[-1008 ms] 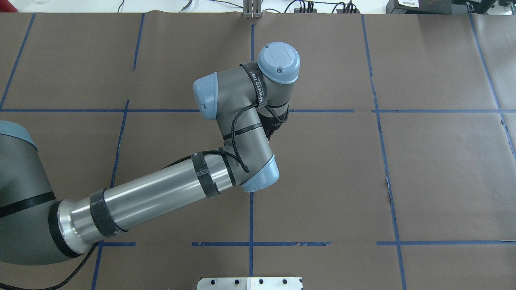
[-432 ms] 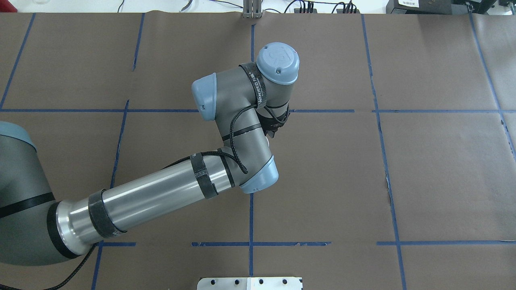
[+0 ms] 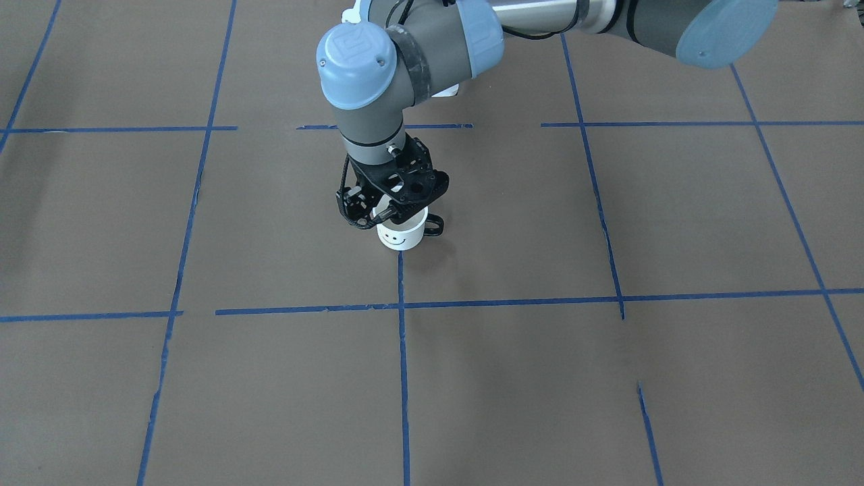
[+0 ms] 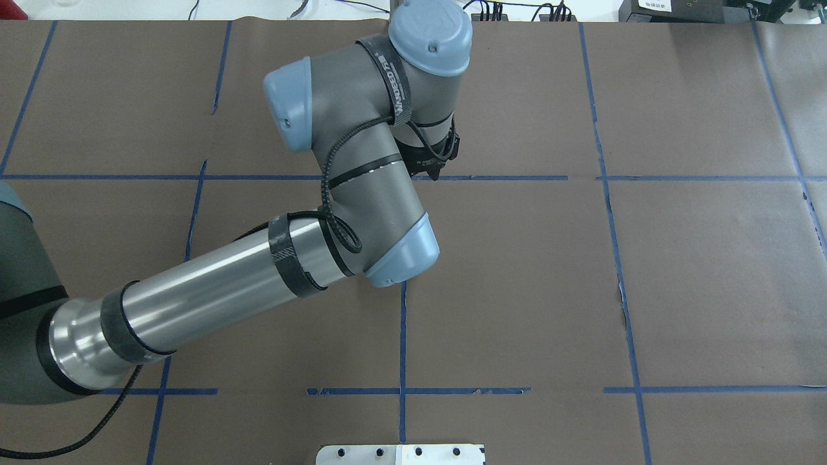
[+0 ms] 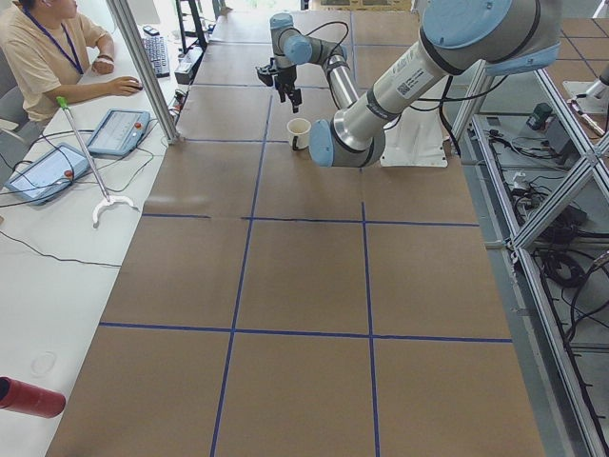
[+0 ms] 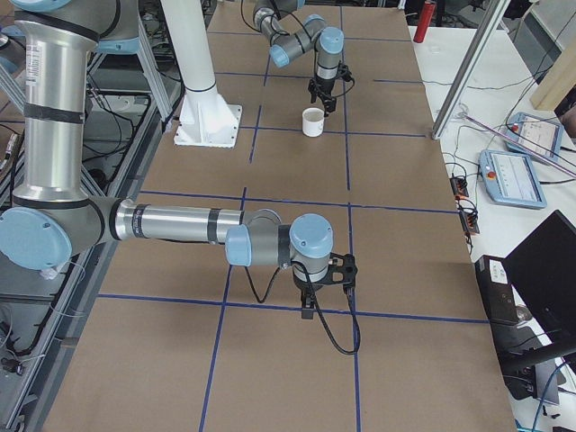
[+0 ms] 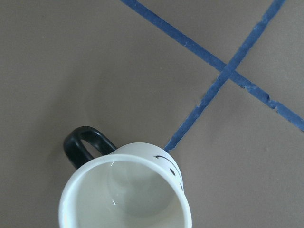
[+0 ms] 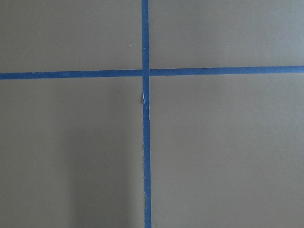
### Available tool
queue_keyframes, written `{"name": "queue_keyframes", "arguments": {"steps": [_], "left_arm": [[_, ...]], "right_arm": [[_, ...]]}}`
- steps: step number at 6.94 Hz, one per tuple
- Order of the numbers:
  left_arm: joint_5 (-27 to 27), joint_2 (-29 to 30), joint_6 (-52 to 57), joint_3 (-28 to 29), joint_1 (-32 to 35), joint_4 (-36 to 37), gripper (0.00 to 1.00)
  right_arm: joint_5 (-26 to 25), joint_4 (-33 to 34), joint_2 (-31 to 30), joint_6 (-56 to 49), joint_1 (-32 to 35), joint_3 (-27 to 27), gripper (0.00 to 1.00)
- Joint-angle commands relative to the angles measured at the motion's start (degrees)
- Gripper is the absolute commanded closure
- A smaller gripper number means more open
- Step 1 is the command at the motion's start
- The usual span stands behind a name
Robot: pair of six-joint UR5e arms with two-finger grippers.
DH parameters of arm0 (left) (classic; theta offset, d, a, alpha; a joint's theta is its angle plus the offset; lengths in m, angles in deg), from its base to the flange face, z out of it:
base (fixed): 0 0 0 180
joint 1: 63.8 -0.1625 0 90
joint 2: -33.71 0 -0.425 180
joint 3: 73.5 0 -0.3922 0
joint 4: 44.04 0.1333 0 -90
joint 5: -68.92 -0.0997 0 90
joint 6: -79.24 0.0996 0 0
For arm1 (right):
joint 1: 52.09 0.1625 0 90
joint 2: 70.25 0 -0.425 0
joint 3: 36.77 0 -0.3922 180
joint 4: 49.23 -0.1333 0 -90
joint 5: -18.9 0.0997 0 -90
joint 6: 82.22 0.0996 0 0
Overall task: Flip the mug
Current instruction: 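Open the left gripper and withdraw it away from the mug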
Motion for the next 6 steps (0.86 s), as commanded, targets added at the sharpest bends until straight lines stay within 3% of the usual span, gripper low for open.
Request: {"name": "queue_keyframes", "arguments": {"steps": [1, 2, 3, 5, 6], "left_arm": [[-0.1, -11.1, 7.9, -18.2, 7.0, 4.4, 0.0], [0.1, -17.1, 17.0, -24.1, 12.5, 4.3, 0.0], [0.6, -20.1, 26.9, -24.3, 19.3, 3.9, 0.0], [1.5, -31.7, 49.2, -23.2, 33.6, -3.7, 0.0], [4.8, -38.8, 62.0, -22.4, 39.9, -8.4, 0.0]], "right_arm": [[0.0, 0.0, 0.0, 0.0, 0.0, 0.0, 0.0], [0.0, 0.0, 0.0, 0.0, 0.0, 0.0, 0.0], [0.0, 0.0, 0.0, 0.0, 0.0, 0.0, 0.0], [0.0, 0.0, 0.0, 0.0, 0.0, 0.0, 0.0], [0.0, 0.0, 0.0, 0.0, 0.0, 0.0, 0.0]]}}
